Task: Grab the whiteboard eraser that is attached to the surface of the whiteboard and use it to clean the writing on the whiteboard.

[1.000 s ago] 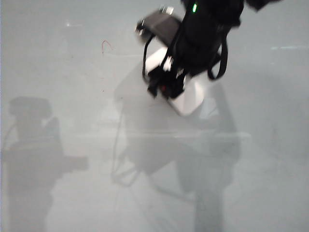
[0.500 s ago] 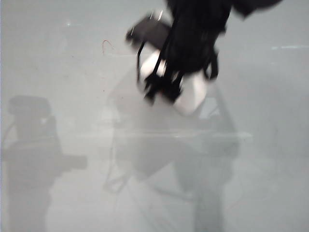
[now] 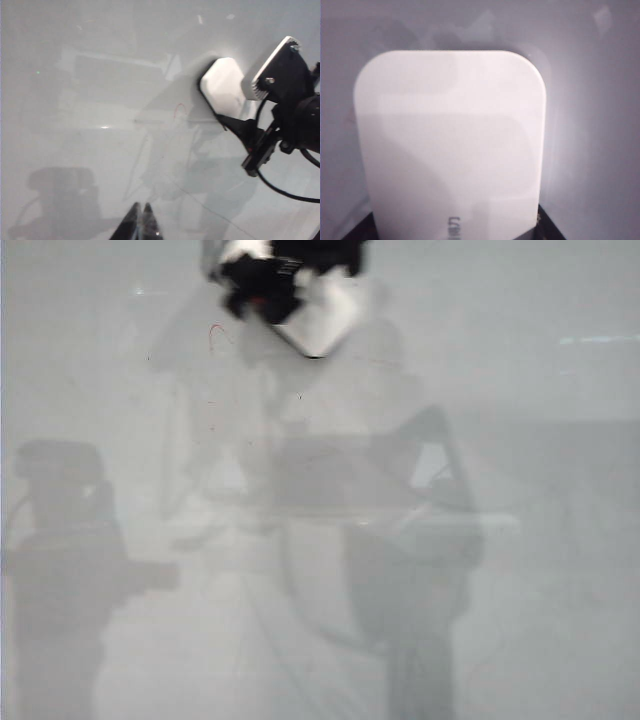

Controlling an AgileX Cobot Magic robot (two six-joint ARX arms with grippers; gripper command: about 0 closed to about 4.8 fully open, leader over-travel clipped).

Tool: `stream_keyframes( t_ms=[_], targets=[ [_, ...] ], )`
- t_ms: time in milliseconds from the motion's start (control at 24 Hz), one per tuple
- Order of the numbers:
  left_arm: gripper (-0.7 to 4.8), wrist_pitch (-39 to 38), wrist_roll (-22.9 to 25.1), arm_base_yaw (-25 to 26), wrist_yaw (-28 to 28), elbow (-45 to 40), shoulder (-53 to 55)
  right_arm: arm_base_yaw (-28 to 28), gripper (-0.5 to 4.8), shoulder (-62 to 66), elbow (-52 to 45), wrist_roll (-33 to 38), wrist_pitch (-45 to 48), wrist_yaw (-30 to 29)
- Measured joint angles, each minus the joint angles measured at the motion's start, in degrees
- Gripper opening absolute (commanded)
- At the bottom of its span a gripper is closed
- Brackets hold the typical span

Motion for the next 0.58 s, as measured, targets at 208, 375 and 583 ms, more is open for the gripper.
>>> stream_keyframes(
  t_ms=[208,375,583],
  targets=[
    [-0.05,0.02,0.0,0.0,-0.42,0.0,0.0,2.82,2.41,8.24,9.03,3.23,-5.64,-1.62],
    [-0.05,0.0,0.0,0.0,-3.8,0.0,0.0,3.19,2.41,14.51,9.38,6.93,-9.22,-3.1],
    [-0.05,0.02,1.05,0.0,-4.11,0.0,0.0,2.47,2.41,17.94,8.31,9.33,-16.35,-2.78]
  ],
)
